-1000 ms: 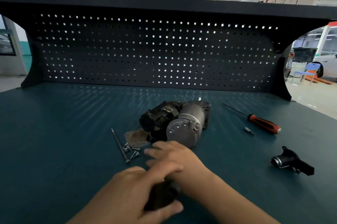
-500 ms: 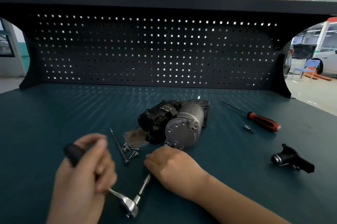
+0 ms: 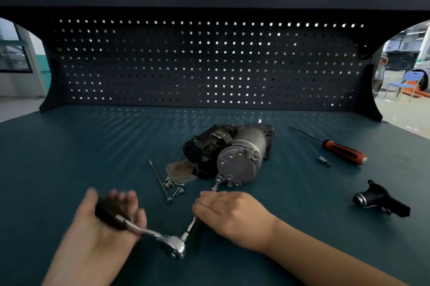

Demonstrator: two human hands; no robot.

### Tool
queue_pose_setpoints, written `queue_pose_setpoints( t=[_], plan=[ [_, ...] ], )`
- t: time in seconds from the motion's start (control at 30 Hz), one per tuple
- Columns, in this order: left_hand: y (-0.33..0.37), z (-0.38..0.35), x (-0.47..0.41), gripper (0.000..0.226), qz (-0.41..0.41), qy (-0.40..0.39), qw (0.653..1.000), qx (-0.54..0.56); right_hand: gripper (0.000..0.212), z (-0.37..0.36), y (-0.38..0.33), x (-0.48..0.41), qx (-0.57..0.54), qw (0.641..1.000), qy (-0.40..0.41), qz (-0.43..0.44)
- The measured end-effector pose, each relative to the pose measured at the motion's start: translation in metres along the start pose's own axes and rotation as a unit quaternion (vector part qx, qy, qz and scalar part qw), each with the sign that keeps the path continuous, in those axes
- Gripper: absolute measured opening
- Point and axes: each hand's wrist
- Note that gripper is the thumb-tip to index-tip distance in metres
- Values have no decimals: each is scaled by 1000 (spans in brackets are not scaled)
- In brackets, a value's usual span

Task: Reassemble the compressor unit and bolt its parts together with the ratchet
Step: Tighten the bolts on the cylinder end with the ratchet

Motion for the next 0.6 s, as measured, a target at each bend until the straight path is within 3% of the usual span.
queue_pose_setpoints(
  t=[0.1,0.2,0.23,0.27,0.3,0.33,0.37,0.4,0.43,0.47,0.5,0.53,0.6],
  plan=[
    [-5,11,0,39,-11,-17,1000,-18,26,-5,2,-3,23,999,-39,10],
    [-5,-12,24,30,-153,-160,968,-119,22,-5,1,-4,44,995,-81,33],
    [0,-22,32,21,-215,-236,931,-177,23,-5,1,-4,25,996,-80,25],
    [-9,-29,37,12,-286,-314,859,-286,23,-2,0,-4,-1,997,-81,17],
    [-23,-32,40,4,-344,-390,755,-400,22,0,0,-6,-30,994,-102,8],
    [-33,-29,38,11,-330,-418,693,-487,23,4,-1,-9,-46,989,-141,-10],
    [-48,-26,39,23,-383,-404,647,-521,28,3,0,-10,-45,981,-189,-11],
    [-52,-28,44,44,-416,-305,618,-594,33,1,5,-7,-25,978,-207,16],
    [-55,-29,50,50,-454,-320,569,-607,36,0,6,-5,-3,974,-222,47],
    [-52,-23,45,37,-509,-387,497,-586,38,3,6,-6,0,972,-228,51],
    [-45,-25,44,22,-491,-475,459,-568,40,5,6,-7,-24,975,-221,30],
    [-29,-24,43,5,-451,-494,505,-546,40,10,5,-9,-42,974,-222,-12],
    [-8,-14,34,17,-461,-362,672,-452,28,6,2,-7,-5,985,-171,-19]
  ],
)
Point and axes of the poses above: each hand's wrist, its own x-axis away from the middle knuckle, its own z-axis out of the back of the hand, y = z × x, and after that the axes turned 7 degrees about -z, right-handed
